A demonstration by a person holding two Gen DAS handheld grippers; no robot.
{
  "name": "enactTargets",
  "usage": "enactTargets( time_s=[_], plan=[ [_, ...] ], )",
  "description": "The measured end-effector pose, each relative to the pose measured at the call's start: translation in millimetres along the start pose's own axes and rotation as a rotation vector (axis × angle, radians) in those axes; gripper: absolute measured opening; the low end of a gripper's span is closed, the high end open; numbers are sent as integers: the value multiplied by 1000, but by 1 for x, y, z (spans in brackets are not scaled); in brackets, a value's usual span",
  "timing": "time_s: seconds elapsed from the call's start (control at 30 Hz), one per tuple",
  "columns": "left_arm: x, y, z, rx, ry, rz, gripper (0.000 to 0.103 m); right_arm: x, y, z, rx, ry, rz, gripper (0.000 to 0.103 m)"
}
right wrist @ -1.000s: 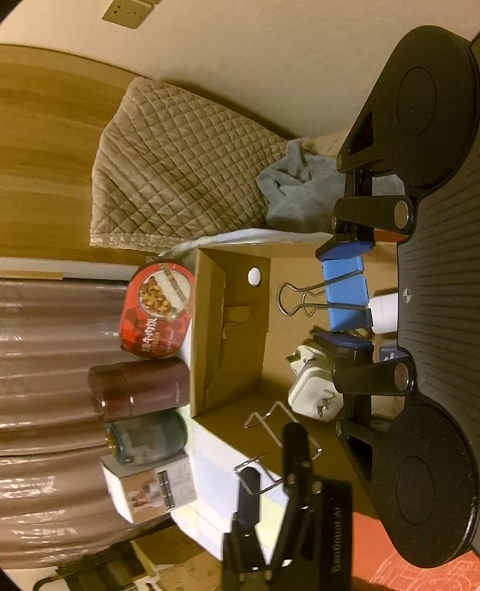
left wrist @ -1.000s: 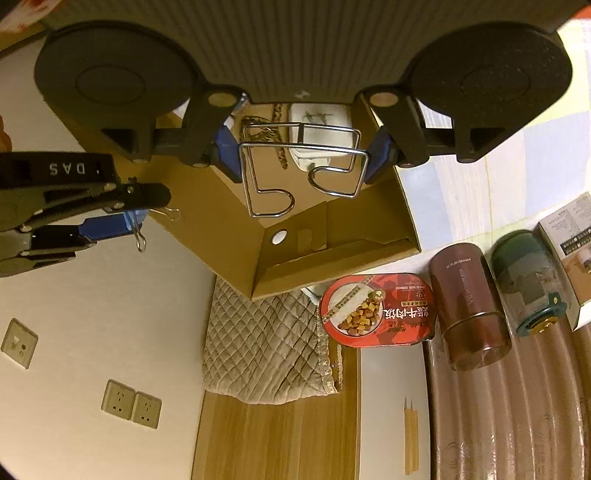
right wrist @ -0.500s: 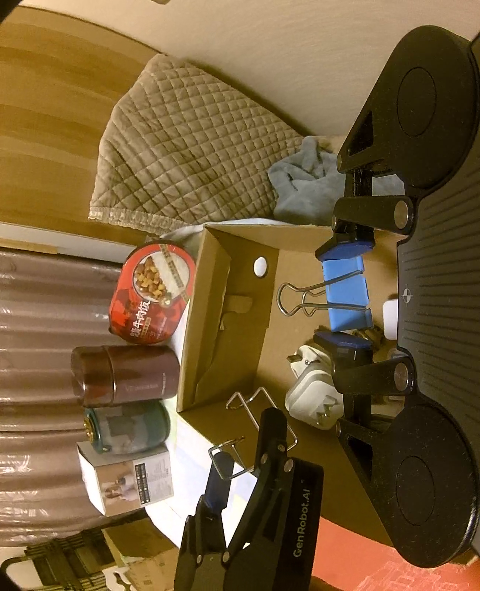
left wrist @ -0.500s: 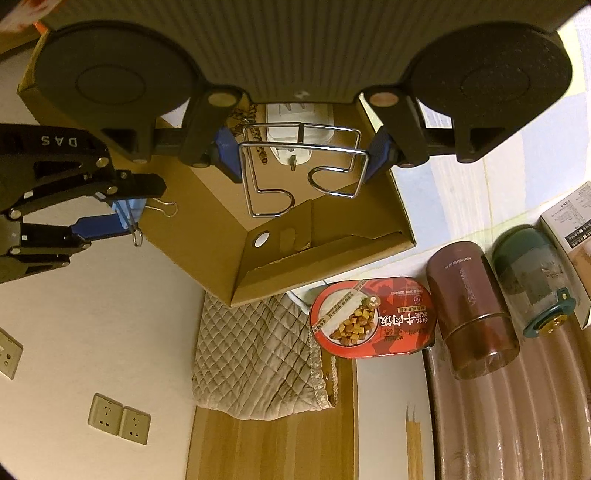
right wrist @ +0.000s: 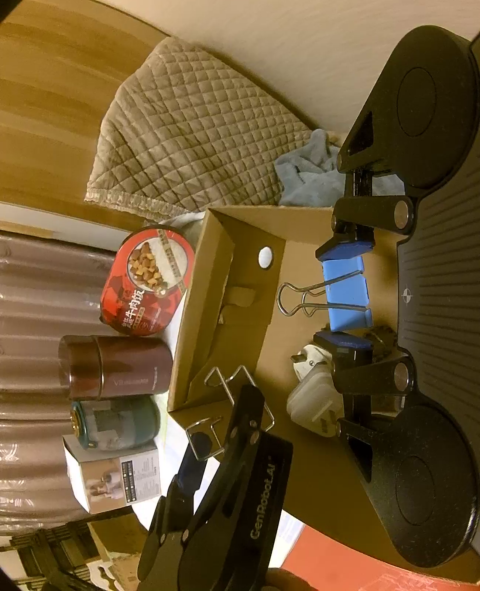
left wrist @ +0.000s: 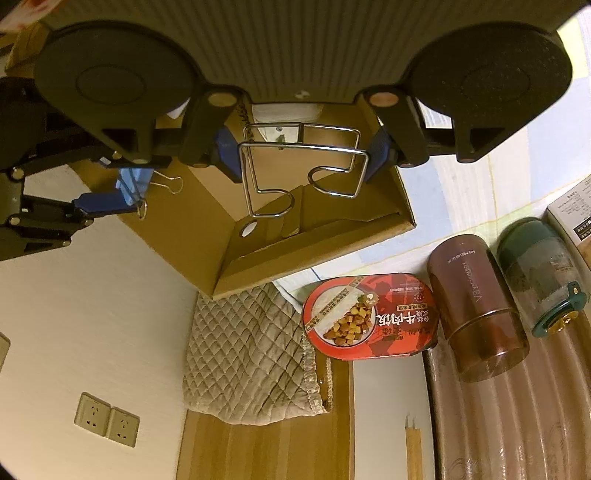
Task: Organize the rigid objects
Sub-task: 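Lower the wire stand into the box with the left tool while the right tool releases the clip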
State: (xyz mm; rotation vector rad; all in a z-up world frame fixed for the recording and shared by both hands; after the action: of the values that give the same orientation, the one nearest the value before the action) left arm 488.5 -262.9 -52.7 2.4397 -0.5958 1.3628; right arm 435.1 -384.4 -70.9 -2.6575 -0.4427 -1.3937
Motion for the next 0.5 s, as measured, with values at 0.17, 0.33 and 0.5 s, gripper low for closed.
enactTargets(
  time_s=[0.17, 0.33, 0.5],
  plan=[
    [-2, -4, 7, 12, -5, -1, 65, 0, 1, 4, -7, 2, 6, 38],
    [-1, -7, 9, 24, 2, -12, 65, 0, 3, 6, -15, 1, 11, 38],
    [2, -12, 12, 38, 5, -21, 65, 4, 4, 8, -19, 5, 9, 38]
  ],
)
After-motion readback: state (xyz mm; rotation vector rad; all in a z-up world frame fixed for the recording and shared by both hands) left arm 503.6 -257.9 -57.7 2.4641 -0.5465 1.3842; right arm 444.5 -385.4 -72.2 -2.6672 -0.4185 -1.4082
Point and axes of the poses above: each gripper's, at about its wrist camera, not at the fingertips, and z roughly the way its jaws point, y to its right, x to its top, the point moved 10 cm from there along z, roughly the way its jaws point, and after that the axes turned 15 degrees about y, right-handed, at the moved point
